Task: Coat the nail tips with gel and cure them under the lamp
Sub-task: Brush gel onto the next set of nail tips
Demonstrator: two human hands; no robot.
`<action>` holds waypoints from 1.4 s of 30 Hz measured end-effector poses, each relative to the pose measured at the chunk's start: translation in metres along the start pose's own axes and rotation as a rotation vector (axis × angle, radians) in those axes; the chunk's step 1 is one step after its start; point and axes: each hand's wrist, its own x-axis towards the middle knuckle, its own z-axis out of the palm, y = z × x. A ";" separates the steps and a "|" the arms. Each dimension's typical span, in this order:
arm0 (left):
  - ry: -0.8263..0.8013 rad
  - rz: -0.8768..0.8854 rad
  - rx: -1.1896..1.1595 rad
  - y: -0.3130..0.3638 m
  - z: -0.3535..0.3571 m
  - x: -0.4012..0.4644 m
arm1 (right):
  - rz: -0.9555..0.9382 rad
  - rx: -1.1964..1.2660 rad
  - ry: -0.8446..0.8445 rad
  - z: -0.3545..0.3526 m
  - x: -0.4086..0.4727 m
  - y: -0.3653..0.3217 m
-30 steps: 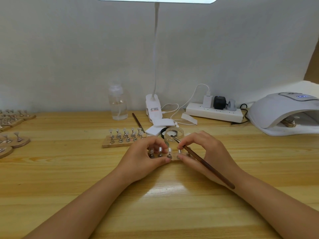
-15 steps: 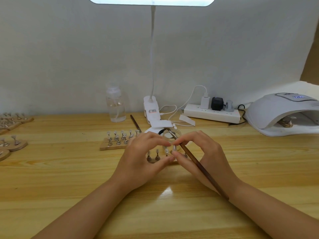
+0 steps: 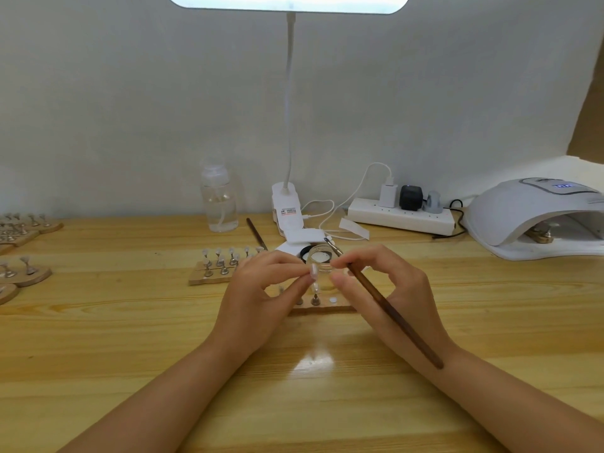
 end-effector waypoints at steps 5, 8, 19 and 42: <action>0.015 -0.052 -0.018 0.000 0.000 0.001 | 0.223 0.223 0.096 -0.008 0.009 -0.001; 0.015 -0.069 -0.025 0.001 -0.001 0.002 | 0.321 0.272 0.178 -0.014 0.019 0.001; 0.020 -0.093 -0.013 -0.004 0.000 0.001 | 0.347 -0.071 -0.173 -0.009 0.072 0.013; -0.005 -0.145 -0.025 -0.003 -0.001 0.001 | 0.386 -0.258 -0.065 -0.003 0.088 0.023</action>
